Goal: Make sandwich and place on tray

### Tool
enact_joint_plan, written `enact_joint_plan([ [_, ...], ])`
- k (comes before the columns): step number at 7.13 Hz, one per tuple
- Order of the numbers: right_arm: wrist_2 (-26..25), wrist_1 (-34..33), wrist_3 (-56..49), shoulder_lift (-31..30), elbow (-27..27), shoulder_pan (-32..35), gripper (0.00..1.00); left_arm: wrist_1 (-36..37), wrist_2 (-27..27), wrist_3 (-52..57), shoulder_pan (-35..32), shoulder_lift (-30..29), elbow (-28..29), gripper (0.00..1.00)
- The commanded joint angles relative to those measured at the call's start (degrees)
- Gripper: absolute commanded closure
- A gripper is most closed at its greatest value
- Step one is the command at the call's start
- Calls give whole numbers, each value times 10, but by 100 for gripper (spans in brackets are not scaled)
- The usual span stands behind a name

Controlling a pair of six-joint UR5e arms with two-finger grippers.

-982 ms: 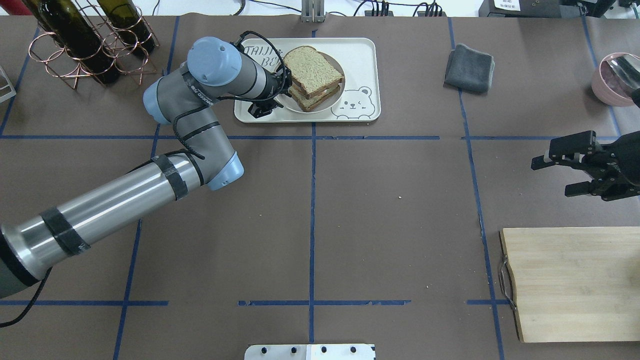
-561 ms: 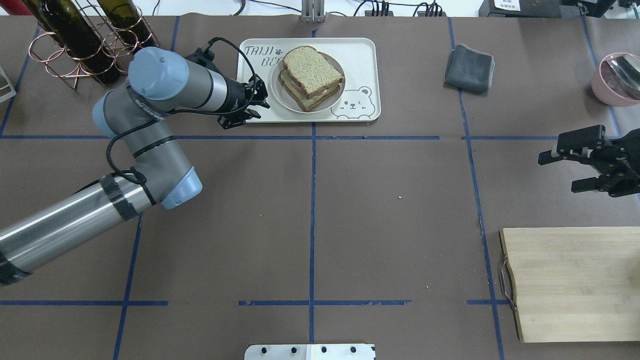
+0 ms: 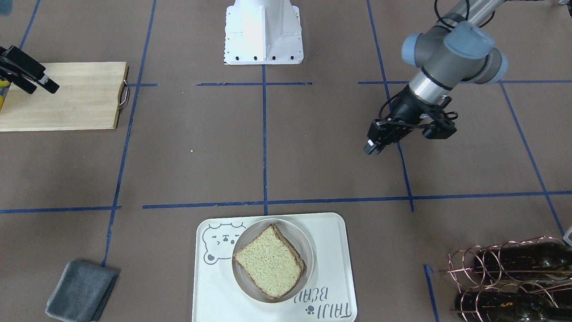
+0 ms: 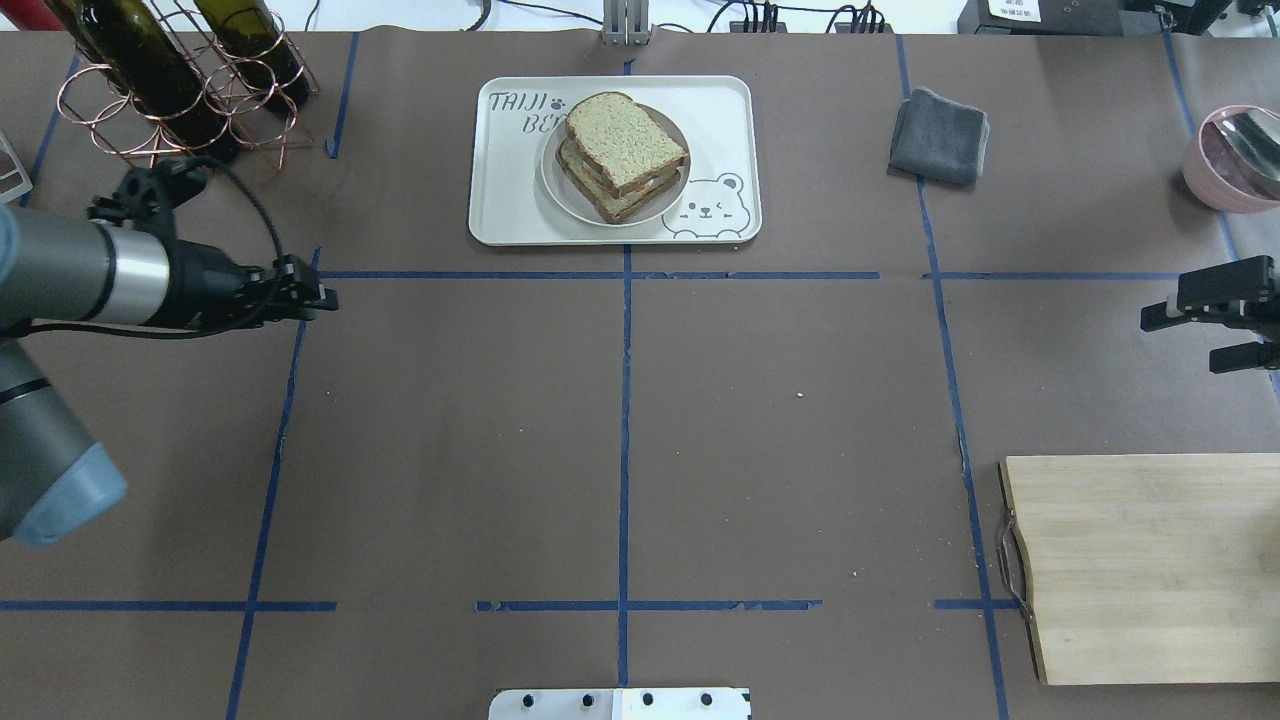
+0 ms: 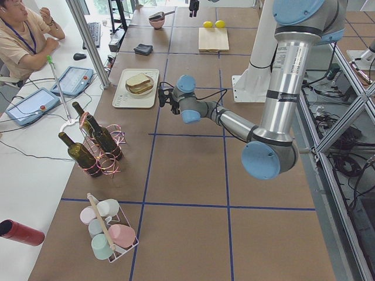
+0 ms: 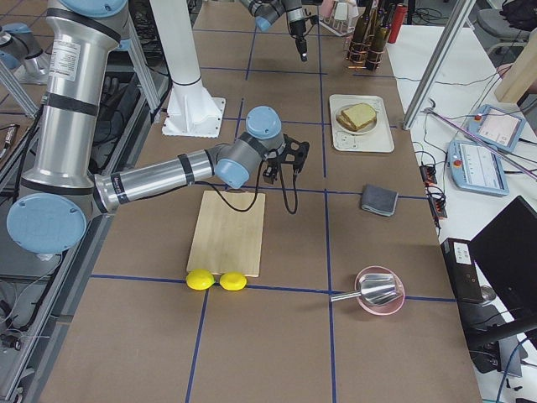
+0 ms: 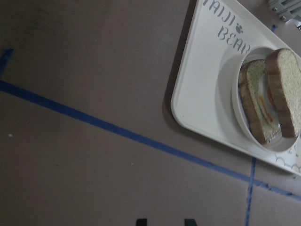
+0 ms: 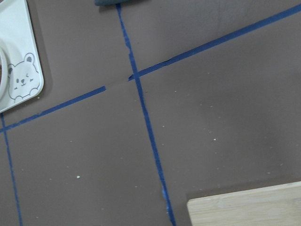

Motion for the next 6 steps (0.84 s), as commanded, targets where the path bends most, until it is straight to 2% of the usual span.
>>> enact_joint_plan([
  [1, -2, -104, -229, -31, -5, 49, 0, -26, -68, 303, -96, 142, 2, 60],
  [2, -5, -207, -375, -29, -9, 86, 0, -15, -130, 447, -187, 161, 38, 60],
  [3, -8, -323, -529, -21, -14, 150, 0, 29, -164, 569, -268, 160, 71, 60],
  [4, -10, -399, -613, 3, -33, 187, 0, 118, -164, 680, -316, 158, 78, 60],
  [5, -11, -444, -660, 28, -52, 210, 0, 231, -166, 771, -367, 136, 78, 60],
  [6, -12, -449, -671, 41, -74, 220, 0, 343, -168, 803, -401, 94, 78, 60],
])
